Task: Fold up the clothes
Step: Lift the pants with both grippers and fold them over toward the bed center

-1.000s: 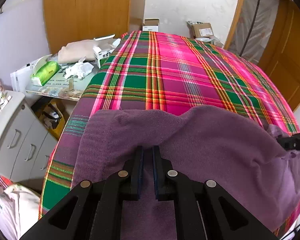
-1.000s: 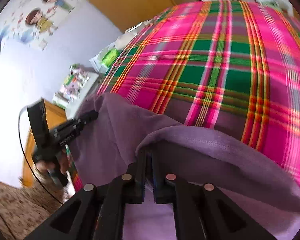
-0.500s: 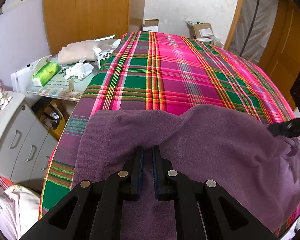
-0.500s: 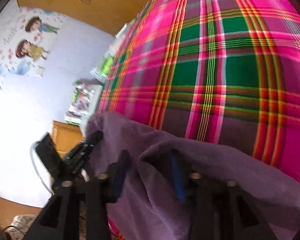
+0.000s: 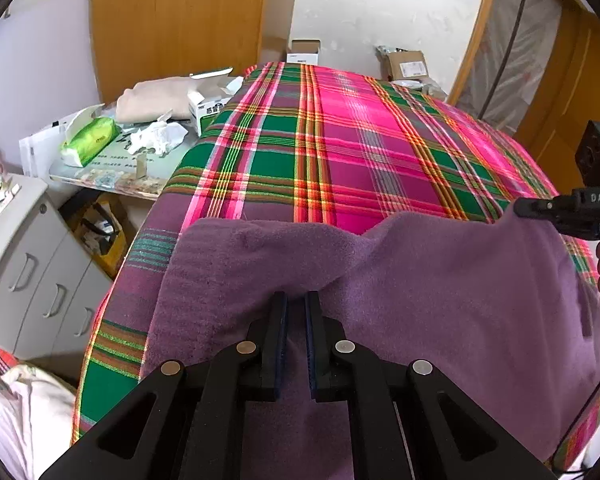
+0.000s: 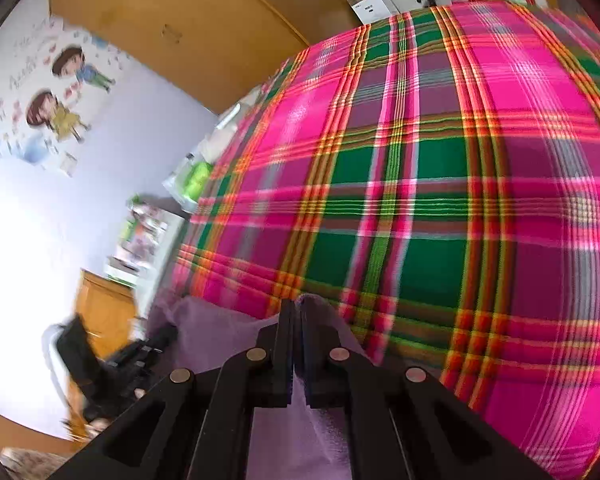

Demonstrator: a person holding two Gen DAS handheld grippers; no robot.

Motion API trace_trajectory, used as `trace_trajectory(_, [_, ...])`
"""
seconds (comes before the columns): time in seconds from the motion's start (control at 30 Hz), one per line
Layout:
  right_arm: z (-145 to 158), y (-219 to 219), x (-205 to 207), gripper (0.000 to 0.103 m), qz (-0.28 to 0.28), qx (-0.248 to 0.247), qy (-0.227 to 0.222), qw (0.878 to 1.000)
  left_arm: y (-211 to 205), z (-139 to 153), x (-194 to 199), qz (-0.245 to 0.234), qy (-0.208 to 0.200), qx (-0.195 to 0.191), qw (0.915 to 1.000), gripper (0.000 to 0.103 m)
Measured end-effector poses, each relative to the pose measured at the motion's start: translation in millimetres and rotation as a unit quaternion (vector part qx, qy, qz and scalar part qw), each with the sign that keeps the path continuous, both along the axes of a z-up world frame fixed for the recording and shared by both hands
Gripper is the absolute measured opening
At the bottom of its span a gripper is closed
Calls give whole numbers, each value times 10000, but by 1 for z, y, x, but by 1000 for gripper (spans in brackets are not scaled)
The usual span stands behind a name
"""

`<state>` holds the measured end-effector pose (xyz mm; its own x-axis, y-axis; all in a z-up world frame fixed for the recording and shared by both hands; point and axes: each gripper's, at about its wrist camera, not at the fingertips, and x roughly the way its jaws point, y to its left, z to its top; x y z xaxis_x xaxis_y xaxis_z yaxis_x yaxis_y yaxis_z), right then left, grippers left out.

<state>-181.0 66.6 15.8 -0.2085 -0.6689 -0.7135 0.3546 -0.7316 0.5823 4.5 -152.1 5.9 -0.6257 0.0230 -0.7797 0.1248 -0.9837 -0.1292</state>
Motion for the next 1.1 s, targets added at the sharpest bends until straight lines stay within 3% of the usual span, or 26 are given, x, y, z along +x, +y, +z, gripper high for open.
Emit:
trace_trajectory(0.17, [0, 2, -11, 0, -151, 645, 394, 9970, -4, 0, -1, 54, -11, 85, 9999, 9])
trace_trajectory(0.27, [0, 17, -13, 1, -320, 486, 243, 9980, -10, 2, -3, 159, -35, 224, 9996, 9])
trace_trajectory(0.5, [37, 51, 39, 3, 58, 973, 1169, 9884, -22, 7, -1, 381, 26, 613, 9974, 9])
trace_trajectory(0.63, [33, 72, 75, 22, 185, 1395, 1374, 9805, -12, 8, -5, 333, 7, 251, 9991, 9])
trace_trajectory(0.67, [29, 73, 80, 30, 250, 1483, 1339, 9795, -12, 7, -6, 349, -5, 266, 9990, 9])
trace_trajectory(0.73, [18, 72, 85, 35, 279, 1727, 1291, 9761, -15, 5, -8, 388, -33, 321, 9987, 9])
trace_trajectory(0.93, [-4, 69, 84, 37, -101, 2304, 1515, 9612, -23, 12, -10, 530, 55, 264, 9982, 9])
trace_trajectory(1.0, [-3, 72, 82, 37, -252, 2324, 1447, 9615, -31, 17, -8, 722, 146, 295, 9969, 9])
trace_trajectory(1.1, [17, 71, 90, 35, -649, 2413, 1742, 9525, -41, 21, -10, 749, 190, 438, 9960, 9])
